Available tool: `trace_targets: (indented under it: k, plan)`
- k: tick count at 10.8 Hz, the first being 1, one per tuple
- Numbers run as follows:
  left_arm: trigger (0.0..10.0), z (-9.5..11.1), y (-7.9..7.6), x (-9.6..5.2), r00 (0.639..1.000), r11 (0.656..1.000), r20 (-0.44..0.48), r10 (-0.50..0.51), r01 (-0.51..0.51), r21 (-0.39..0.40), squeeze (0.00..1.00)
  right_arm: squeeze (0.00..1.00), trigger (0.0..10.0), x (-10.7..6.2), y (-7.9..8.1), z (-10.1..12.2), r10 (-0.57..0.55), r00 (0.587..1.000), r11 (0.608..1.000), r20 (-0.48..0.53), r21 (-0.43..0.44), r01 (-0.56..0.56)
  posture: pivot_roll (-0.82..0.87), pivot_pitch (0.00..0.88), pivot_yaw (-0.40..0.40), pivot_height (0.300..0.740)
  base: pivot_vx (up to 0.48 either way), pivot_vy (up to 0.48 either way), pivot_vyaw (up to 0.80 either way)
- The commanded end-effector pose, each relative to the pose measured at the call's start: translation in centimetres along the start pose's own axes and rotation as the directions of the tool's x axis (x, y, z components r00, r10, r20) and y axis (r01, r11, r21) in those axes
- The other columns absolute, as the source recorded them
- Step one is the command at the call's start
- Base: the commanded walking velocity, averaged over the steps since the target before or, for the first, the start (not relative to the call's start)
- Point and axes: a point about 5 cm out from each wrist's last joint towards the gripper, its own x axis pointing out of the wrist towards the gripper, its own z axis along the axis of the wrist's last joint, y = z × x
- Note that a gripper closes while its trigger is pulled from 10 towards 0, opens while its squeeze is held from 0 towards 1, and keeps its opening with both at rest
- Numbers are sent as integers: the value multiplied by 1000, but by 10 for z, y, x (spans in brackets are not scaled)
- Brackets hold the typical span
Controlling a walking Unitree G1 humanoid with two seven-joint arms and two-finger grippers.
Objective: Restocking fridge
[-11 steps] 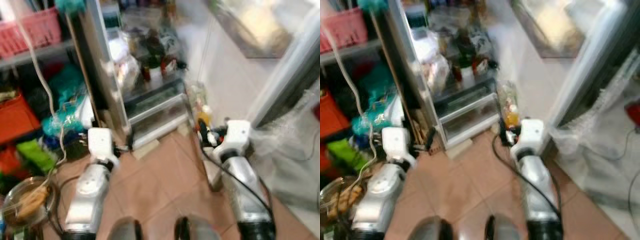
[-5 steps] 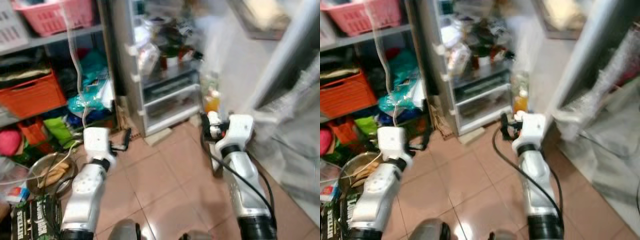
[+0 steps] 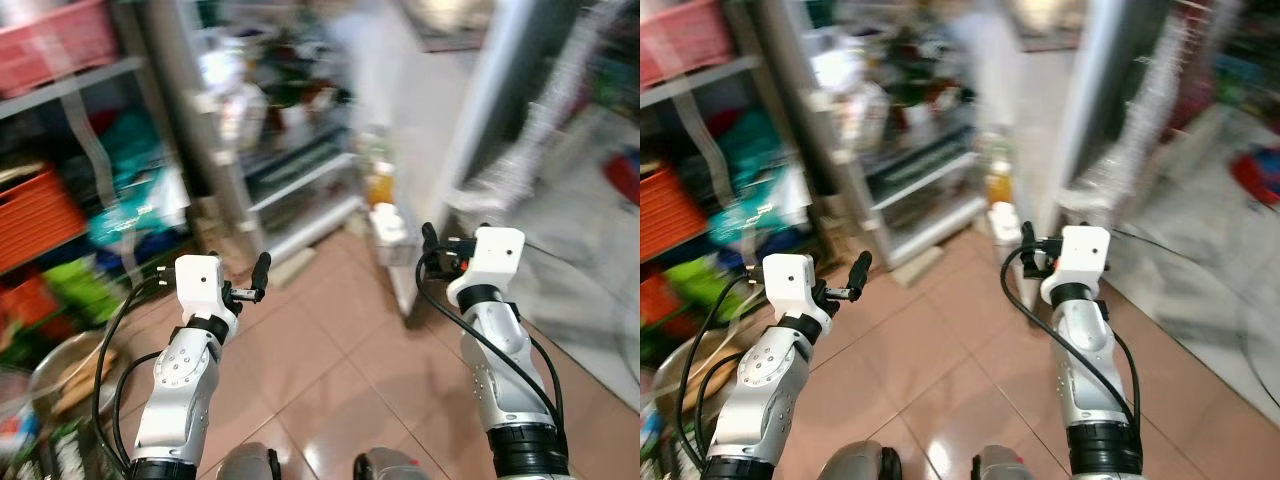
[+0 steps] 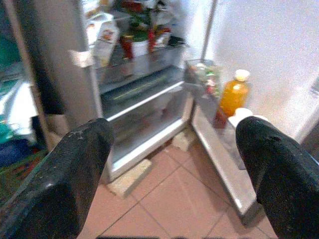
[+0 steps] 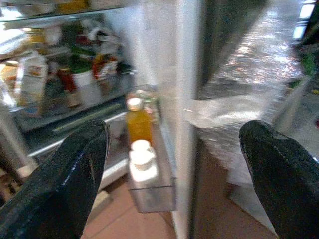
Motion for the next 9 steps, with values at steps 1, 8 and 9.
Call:
trace_targets:
  k: [1,8,9]
  plan:
    - [10000,2,2,0,1000,1000,9,-5,4,7,0,0,10000,5,0,7,-3,1000,1000,30,2,3,54,73,41,740,251,0,-494]
    - [10000,2,5,-1,1000,1000,10,8,-8,20,0,0,10000,38,-13,36,-5,991,1000,130,-16,7,67,72,38,740,310,0,0]
    - [10000,1,7,-2,1000,1000,8,21,-21,19,0,0,10000,36,-19,36,-36,990,998,136,-42,42,69,75,35,740,0,0,0]
